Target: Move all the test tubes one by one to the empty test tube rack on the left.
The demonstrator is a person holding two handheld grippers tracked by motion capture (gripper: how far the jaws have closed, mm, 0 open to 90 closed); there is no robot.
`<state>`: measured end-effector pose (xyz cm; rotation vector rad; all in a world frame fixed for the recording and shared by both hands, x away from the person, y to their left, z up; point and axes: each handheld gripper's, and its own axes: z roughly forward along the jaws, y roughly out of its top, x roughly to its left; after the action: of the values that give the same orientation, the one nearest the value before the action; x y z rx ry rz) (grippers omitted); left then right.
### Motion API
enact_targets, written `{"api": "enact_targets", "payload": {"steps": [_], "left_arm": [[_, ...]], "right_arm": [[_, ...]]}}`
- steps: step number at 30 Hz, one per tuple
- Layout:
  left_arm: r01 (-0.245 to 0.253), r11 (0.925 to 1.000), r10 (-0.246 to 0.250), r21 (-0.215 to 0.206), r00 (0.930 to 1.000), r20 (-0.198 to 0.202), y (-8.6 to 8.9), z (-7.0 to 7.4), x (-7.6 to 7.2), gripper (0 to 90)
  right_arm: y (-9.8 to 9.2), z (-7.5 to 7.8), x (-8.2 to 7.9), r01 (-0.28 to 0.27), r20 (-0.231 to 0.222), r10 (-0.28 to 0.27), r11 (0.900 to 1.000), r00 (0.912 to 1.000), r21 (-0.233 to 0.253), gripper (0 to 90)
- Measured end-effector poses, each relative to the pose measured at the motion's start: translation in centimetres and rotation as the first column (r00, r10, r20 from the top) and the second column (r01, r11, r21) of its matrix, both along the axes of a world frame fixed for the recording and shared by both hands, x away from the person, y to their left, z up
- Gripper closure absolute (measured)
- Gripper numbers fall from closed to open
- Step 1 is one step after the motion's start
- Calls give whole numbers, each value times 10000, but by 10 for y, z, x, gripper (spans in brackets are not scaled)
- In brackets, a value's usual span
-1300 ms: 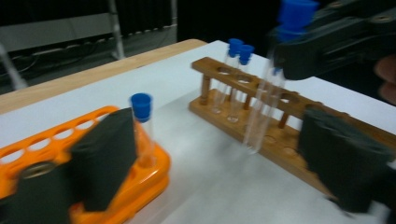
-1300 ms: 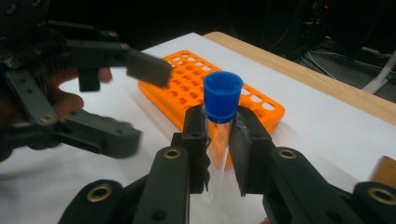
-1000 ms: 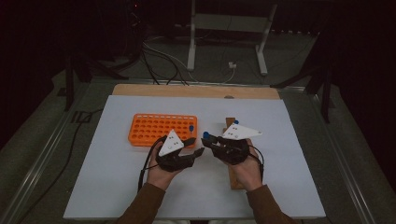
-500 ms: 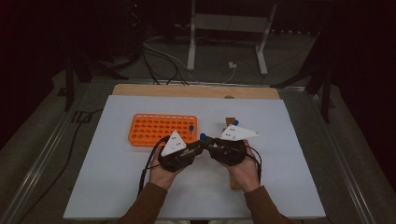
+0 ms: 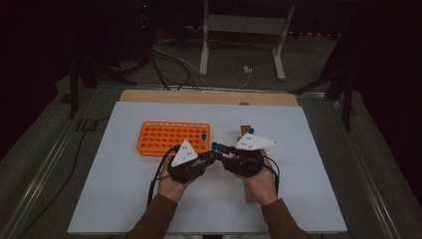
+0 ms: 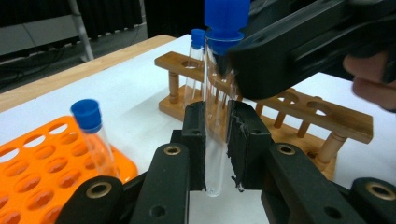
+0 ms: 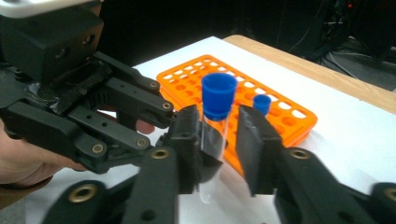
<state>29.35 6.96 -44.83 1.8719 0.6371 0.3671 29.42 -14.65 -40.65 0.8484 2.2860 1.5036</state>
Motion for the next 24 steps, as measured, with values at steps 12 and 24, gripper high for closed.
{"api": "enact_targets", "payload": {"steps": [12,24], "left_arm": [[-625,9978,624,-204,9980,-54,18,2,6,781],[-1207,9922,1207,-317,9927,-11,35,5,13,781]], "right_arm": [[-14,-3,-2,532,29,-531,9982,9986,-283,191],[-37,-5,-6,1336,212,-1330,9907,9909,-272,21]]}}
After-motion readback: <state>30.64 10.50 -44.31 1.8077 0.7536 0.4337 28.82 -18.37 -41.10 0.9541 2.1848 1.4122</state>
